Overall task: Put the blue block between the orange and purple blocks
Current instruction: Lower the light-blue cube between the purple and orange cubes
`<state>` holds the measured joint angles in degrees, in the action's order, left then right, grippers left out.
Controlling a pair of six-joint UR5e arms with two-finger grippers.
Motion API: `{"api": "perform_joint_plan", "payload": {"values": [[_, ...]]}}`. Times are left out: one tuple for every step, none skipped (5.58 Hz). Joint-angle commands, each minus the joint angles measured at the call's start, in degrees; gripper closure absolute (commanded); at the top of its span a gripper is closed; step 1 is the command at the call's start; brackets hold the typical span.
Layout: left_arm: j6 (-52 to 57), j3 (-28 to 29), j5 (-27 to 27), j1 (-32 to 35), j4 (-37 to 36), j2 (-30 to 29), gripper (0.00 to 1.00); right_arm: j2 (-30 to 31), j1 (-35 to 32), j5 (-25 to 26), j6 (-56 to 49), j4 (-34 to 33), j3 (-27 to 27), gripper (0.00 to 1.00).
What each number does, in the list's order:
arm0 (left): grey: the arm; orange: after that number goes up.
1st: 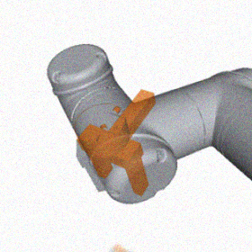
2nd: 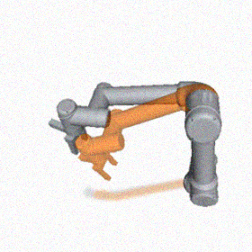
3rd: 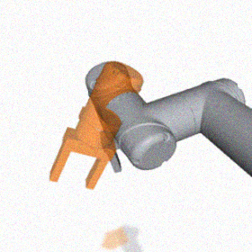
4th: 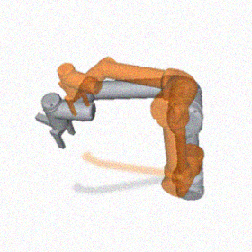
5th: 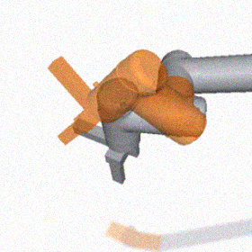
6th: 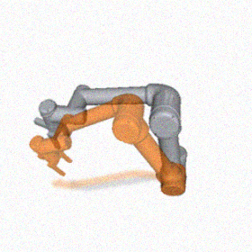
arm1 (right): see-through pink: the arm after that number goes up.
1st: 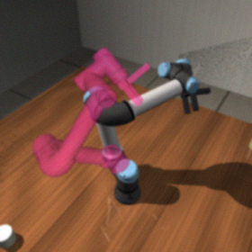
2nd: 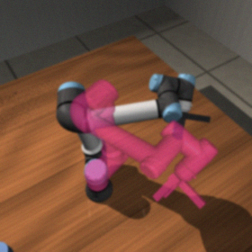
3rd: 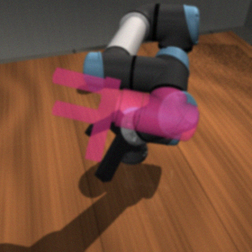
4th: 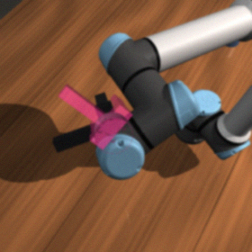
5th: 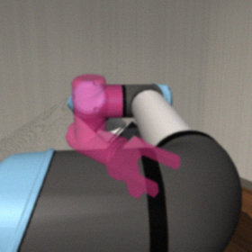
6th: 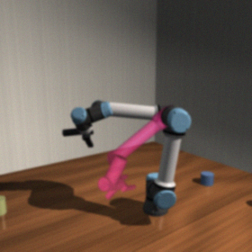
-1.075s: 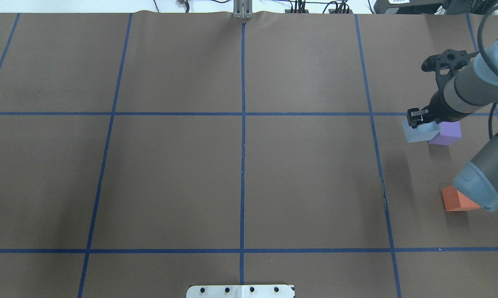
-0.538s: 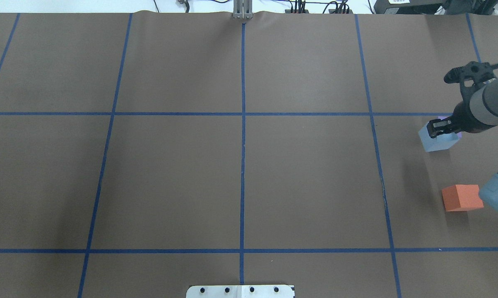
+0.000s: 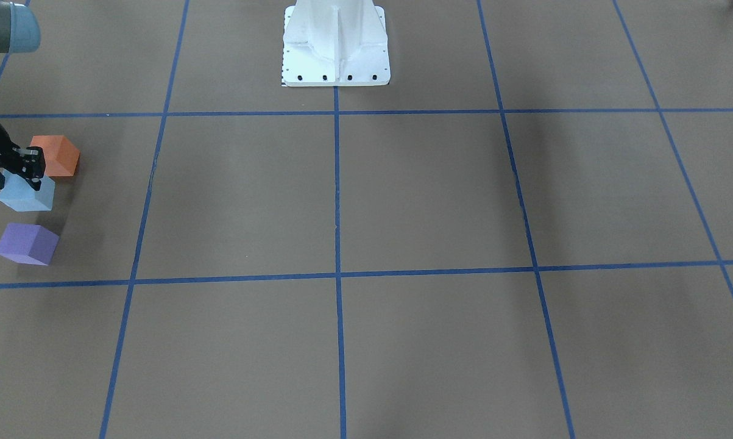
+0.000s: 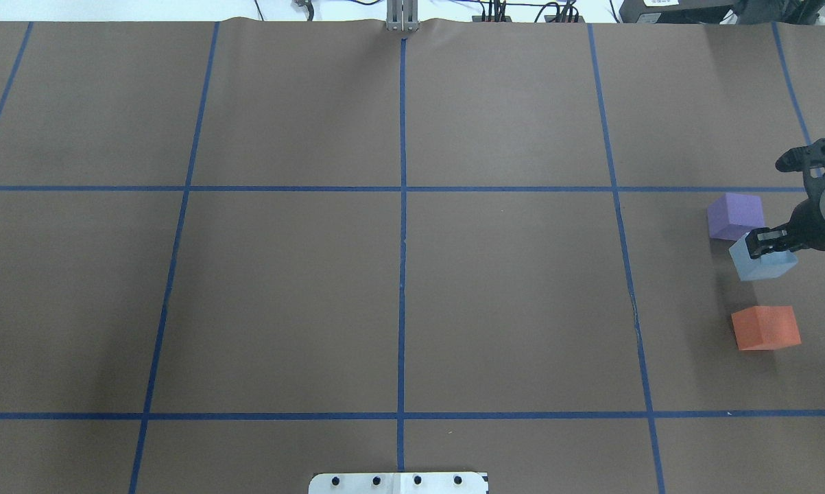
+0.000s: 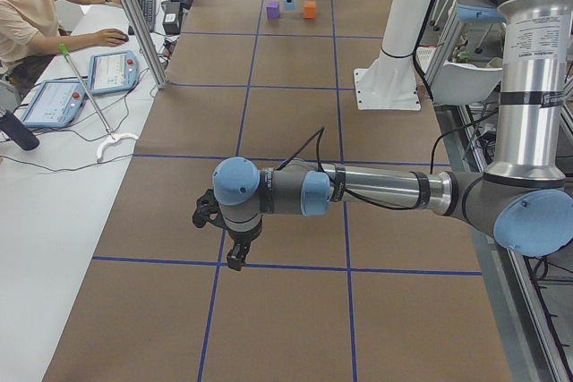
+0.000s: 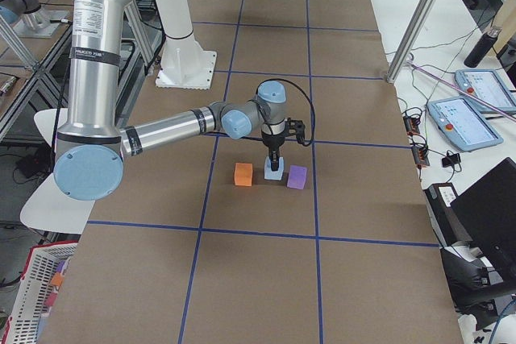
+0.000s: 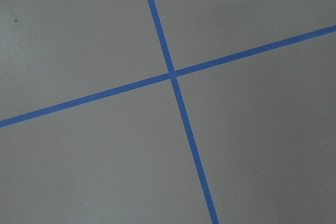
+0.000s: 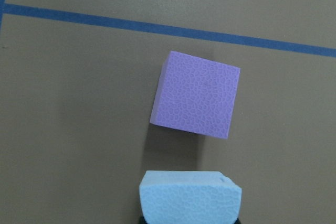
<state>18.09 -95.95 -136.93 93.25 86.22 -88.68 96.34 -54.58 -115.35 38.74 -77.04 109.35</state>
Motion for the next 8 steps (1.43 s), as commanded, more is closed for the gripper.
{"api": "perform_joint_plan", "payload": {"values": [[0.02,-0.03,0.0,0.0,0.01,0.0,0.0,-0.79,0.08,-0.05,0.11,1.27,-1.77,0.43],[0.02,-0.03,0.0,0.0,0.01,0.0,0.0,-1.49,0.08,-0.05,0.11,1.37,-2.38,0.17],[0.02,-0.03,0.0,0.0,0.01,0.0,0.0,-1.68,0.08,-0.05,0.02,1.37,-2.48,0.09],[0.02,-0.03,0.0,0.0,0.01,0.0,0.0,-1.68,0.08,-0.05,0.02,1.37,-2.3,0.01],[0.02,-0.03,0.0,0.0,0.01,-0.09,0.0,-1.68,0.08,-0.14,-0.06,1.45,-1.43,0.01],[0.02,-0.03,0.0,0.0,0.01,0.0,0.0,-1.76,-0.44,-0.49,-0.5,0.93,1.36,0.01],[0.02,0.06,0.0,0.0,0.01,-0.09,0.0,-2.81,-5.4,-3.89,-2.77,0.41,0.61,0.01],[-0.07,0.15,0.0,0.0,0.01,0.0,0.0,-2.65,-12.24,-9.58,-15.58,0.4,-3.05,0.01]]}}
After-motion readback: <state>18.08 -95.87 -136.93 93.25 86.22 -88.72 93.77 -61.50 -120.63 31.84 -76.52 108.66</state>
